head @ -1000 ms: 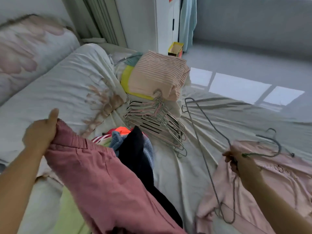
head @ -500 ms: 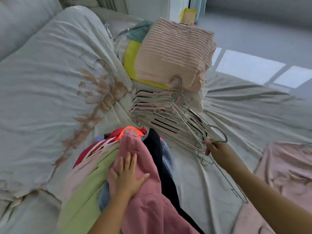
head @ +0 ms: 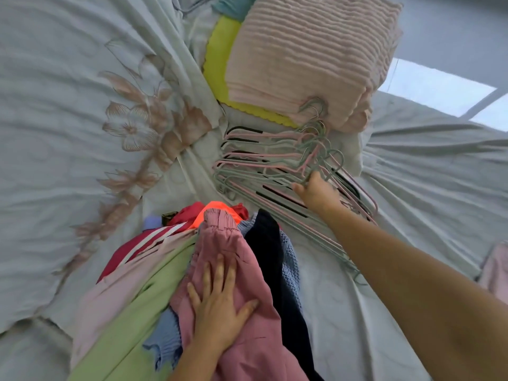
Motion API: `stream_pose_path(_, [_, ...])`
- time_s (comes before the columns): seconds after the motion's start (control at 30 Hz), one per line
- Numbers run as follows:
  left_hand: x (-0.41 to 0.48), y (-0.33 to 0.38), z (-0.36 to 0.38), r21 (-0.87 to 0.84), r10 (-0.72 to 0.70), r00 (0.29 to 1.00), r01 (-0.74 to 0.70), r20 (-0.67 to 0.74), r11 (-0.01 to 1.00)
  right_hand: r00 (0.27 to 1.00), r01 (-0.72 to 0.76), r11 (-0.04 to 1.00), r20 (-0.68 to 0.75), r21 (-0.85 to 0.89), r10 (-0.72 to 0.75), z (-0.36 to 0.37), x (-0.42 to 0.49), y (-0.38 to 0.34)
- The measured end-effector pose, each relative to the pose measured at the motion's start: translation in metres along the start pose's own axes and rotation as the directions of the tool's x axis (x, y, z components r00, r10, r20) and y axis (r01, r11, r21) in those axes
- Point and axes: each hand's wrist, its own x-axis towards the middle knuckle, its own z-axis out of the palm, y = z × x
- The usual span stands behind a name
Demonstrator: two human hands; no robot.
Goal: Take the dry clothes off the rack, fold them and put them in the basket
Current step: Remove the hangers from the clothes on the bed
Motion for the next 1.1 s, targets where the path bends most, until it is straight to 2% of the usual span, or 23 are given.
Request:
stream_pose_path(0.1, [-0.001, 0.000, -0.004, -0.032, -0.001, 1.000, 0.002, 0.030, 0.999, 1.000, 0.004, 0.997, 0.000, -0.078, -0.004, 0.001, 0.001, 0.007])
stream_pose_path(0.2, [-0.004, 0.002, -0.007, -0.089, -0.043, 0.998, 0.047, 0.044, 0.995, 0.993, 0.114, 0.993, 0.030, -0.021, -0.113, 0.006, -0.028, 0.040])
stream_pose_path(0.3, [-0.007, 0.007, -0.016, -0.080, -0.103, 0.993, 0.107, 0.052, 0.991, 0.994, 0.108, 0.994, 0.017, 0.019, -0.108, 0.011, -0.073, 0.100])
stream_pose_path(0.43, [-0.015, 0.020, -0.030, -0.030, -0.131, 0.990, 0.132, 0.044, 0.991, 0.985, -0.117, 0.992, 0.133, 0.041, 0.111, 0.007, -0.129, 0.208])
stream_pose_path(0.53, [-0.024, 0.051, -0.039, -0.022, -0.131, 0.990, 0.130, -0.056, 0.991, 0.954, -0.297, 0.943, 0.090, 0.152, 0.286, -0.005, -0.163, 0.286])
stream_pose_path(0.63, [-0.039, 0.102, -0.034, -0.149, 0.022, 0.965, -0.063, -0.262, 0.987, 0.927, -0.369, 0.905, 0.011, 0.214, 0.375, -0.020, -0.184, 0.347])
stream_pose_path(0.67, [-0.046, 0.126, -0.025, -0.212, 0.085, 0.955, -0.149, -0.284, 0.966, 0.920, -0.382, 0.897, -0.007, 0.223, 0.393, -0.026, -0.190, 0.365])
stream_pose_path(0.7, [-0.054, 0.156, -0.011, -0.303, 0.113, 0.966, -0.182, -0.234, 0.936, 0.913, -0.394, 0.889, -0.015, 0.233, 0.409, -0.032, -0.199, 0.384])
stream_pose_path(0.77, [-0.071, 0.222, 0.028, -0.479, 0.151, 0.988, -0.121, 0.024, 0.870, 0.903, -0.413, 0.876, -0.016, 0.249, 0.430, -0.039, -0.217, 0.419])
stream_pose_path(0.87, [-0.093, 0.320, 0.101, -0.543, 0.224, 0.926, -0.025, 0.304, 0.839, 0.906, -0.406, 0.862, 0.011, 0.304, 0.423, -0.043, -0.246, 0.466])
stream_pose_path(0.93, [-0.103, 0.374, 0.142, -0.502, 0.193, 0.918, 0.007, 0.346, 0.865, 0.908, -0.396, 0.845, 0.018, 0.360, 0.418, -0.045, -0.262, 0.495])
stream_pose_path(1.0, [-0.108, 0.411, 0.163, -0.437, 0.068, 0.950, 0.076, 0.305, 0.896, 0.912, -0.380, 0.836, 0.008, 0.395, 0.411, -0.046, -0.272, 0.521])
stream_pose_path(1.03, [-0.109, 0.425, 0.168, -0.461, 0.014, 0.955, 0.130, 0.295, 0.878, 0.912, -0.373, 0.828, 0.004, 0.418, 0.410, -0.046, -0.275, 0.533])
stream_pose_path(1.1, [-0.112, 0.445, 0.172, -0.549, 0.043, 0.949, 0.144, 0.313, 0.823, 0.906, -0.370, 0.797, -0.004, 0.477, 0.423, -0.046, -0.281, 0.550])
